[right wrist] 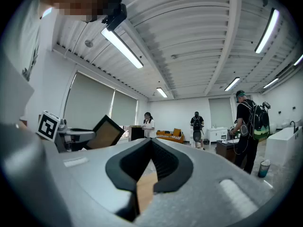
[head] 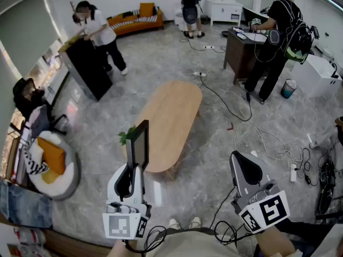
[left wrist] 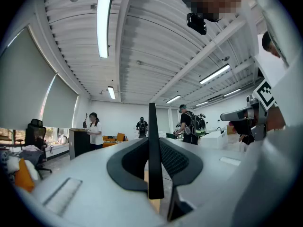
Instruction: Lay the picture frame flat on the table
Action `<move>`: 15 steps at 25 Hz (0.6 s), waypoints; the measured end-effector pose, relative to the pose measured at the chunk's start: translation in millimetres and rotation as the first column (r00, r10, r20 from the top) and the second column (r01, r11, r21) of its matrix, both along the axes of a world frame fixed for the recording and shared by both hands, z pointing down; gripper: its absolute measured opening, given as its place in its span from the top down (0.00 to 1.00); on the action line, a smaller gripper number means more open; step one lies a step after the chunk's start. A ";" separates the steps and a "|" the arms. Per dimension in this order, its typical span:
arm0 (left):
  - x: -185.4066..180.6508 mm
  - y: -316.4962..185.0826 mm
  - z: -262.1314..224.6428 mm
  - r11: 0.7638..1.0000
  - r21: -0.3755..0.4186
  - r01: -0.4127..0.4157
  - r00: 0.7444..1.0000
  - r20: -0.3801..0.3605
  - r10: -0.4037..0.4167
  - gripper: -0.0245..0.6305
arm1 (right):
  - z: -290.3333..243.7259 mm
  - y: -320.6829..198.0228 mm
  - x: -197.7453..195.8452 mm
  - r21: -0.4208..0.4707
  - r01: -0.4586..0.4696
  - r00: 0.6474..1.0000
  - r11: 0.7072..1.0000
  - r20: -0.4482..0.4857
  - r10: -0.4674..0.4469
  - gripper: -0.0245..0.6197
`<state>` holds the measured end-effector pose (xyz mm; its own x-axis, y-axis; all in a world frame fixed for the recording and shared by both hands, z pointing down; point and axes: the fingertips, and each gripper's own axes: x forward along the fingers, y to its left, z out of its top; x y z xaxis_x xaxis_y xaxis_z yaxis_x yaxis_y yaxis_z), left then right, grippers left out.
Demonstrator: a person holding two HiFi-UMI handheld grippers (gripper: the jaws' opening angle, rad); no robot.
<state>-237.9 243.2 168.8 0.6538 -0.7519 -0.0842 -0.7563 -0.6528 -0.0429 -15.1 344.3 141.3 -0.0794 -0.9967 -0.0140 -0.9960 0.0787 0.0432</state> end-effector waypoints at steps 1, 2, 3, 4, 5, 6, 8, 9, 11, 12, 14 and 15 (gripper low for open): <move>1.1 0.0 0.3 1.000 -0.001 0.002 1.000 -0.001 -0.002 0.83 | 1.0 0.4 2.0 -0.001 -0.001 1.000 1.000 0.000 0.001 0.96; 2.4 0.1 0.7 1.000 -0.002 0.004 1.000 -0.002 -0.004 0.83 | 1.9 0.9 4.0 -0.001 -0.001 1.000 1.000 -0.001 0.001 0.96; 3.8 0.6 1.1 1.000 -0.003 0.006 1.000 -0.002 -0.006 0.83 | 2.7 1.6 6.1 -0.002 -0.001 1.000 1.000 -0.001 0.001 0.96; 5.5 1.6 1.6 1.000 -0.004 0.007 1.000 -0.002 -0.007 0.83 | 3.3 2.7 8.4 -0.003 -0.001 1.000 1.000 -0.001 0.001 0.96; 7.6 3.1 2.0 1.000 -0.005 0.008 1.000 0.000 -0.008 0.83 | 3.9 4.0 10.8 -0.003 0.000 1.000 1.000 -0.001 0.000 0.96; 9.9 4.9 2.4 1.000 -0.006 0.010 1.000 0.002 -0.010 0.82 | 4.4 5.7 13.4 -0.003 0.001 1.000 1.000 0.000 -0.001 0.96; 14.9 9.1 3.0 1.000 -0.006 0.012 1.000 0.005 -0.012 0.83 | 5.5 9.2 18.6 -0.002 0.004 1.000 1.000 0.002 -0.004 0.96; 17.4 11.3 3.2 1.000 -0.005 0.013 1.000 0.006 -0.013 0.83 | 6.2 11.2 21.0 -0.001 0.006 1.000 1.000 0.003 -0.006 0.96; 22.0 16.1 3.8 1.000 -0.001 0.015 1.000 0.009 -0.015 0.83 | 7.8 15.7 25.2 0.002 0.009 1.000 1.000 0.003 -0.009 0.96; 23.8 18.3 4.2 1.000 0.002 0.016 1.000 0.010 -0.016 0.83 | 8.8 18.2 26.9 0.002 0.011 1.000 1.000 0.003 -0.011 0.96; 26.5 22.4 4.5 1.000 0.006 0.017 1.000 0.009 -0.017 0.82 | 10.9 22.9 29.8 0.001 0.012 1.000 1.000 0.000 -0.012 0.96; 27.3 24.7 4.3 1.000 0.007 0.019 1.000 0.008 -0.019 0.82 | 11.9 25.5 30.9 0.000 0.013 1.000 1.000 -0.001 -0.013 0.96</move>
<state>-210.6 267.9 173.1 0.6400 -0.7637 -0.0843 -0.7683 -0.6378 -0.0541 15.8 369.8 153.2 -0.0927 -0.9956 -0.0134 -0.9948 0.0921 0.0440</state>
